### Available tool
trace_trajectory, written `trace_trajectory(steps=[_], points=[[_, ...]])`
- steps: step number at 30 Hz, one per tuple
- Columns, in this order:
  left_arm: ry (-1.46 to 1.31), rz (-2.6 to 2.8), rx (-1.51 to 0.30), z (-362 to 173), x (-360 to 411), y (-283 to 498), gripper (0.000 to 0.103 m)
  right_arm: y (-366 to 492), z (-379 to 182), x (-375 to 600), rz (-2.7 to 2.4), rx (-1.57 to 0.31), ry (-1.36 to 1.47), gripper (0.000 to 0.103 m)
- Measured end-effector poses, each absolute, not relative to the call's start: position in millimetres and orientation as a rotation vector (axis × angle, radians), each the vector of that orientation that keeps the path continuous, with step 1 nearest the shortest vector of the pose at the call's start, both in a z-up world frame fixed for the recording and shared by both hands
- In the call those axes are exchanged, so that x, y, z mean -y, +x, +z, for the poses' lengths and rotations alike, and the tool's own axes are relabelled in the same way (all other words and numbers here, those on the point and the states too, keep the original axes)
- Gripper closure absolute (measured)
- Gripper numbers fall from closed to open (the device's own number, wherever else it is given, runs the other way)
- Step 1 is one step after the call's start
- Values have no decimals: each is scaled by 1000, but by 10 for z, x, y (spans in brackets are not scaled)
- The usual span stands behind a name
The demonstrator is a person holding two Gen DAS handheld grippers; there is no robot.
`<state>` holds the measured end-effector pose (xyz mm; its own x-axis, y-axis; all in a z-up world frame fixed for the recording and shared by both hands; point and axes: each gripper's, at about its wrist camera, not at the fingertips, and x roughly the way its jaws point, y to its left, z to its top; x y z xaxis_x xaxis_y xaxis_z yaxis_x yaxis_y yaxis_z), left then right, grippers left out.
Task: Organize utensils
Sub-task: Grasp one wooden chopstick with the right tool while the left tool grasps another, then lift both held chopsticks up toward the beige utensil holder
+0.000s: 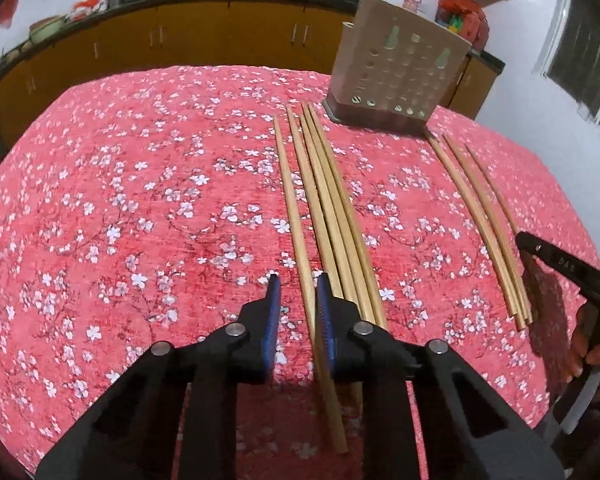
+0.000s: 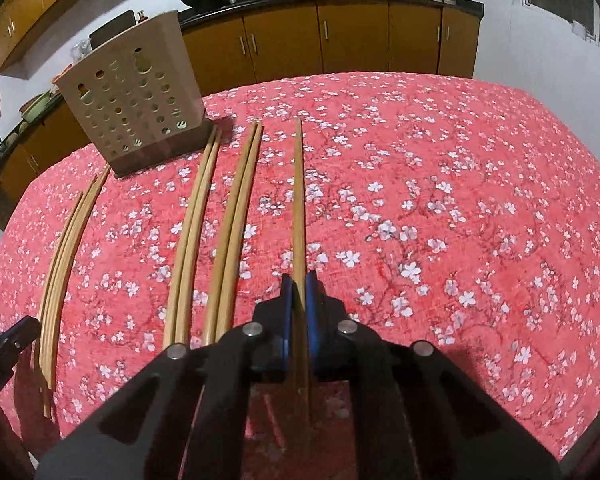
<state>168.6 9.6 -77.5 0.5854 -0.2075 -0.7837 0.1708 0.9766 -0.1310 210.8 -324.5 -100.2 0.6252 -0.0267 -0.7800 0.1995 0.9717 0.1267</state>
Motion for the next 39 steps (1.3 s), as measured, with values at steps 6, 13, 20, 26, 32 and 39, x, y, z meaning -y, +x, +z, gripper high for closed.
trace_trajectory(steps=[6,13,20,26,32,39], points=[[-7,-194,-927,-793,-134,1782,95,2097,-1003,3218,-123,-890,182,95],[25,-121,-924,-808,-304,2204,95,2344,-988,3287,-114,-891,178,95],[-18,-119,-893,-815,-449,2392,95,2576,-1026,3397,-113,-841,213,95],[-31,-143,-883,-807,-514,2199,95,2465,-1013,3394,-99,-853,193,94],[-19,-146,-883,-802,-499,2077,95,2277,-1025,3381,-97,-862,187,93],[-2,-134,-882,-790,-491,2054,95,2184,-1036,3360,-100,-845,170,95]])
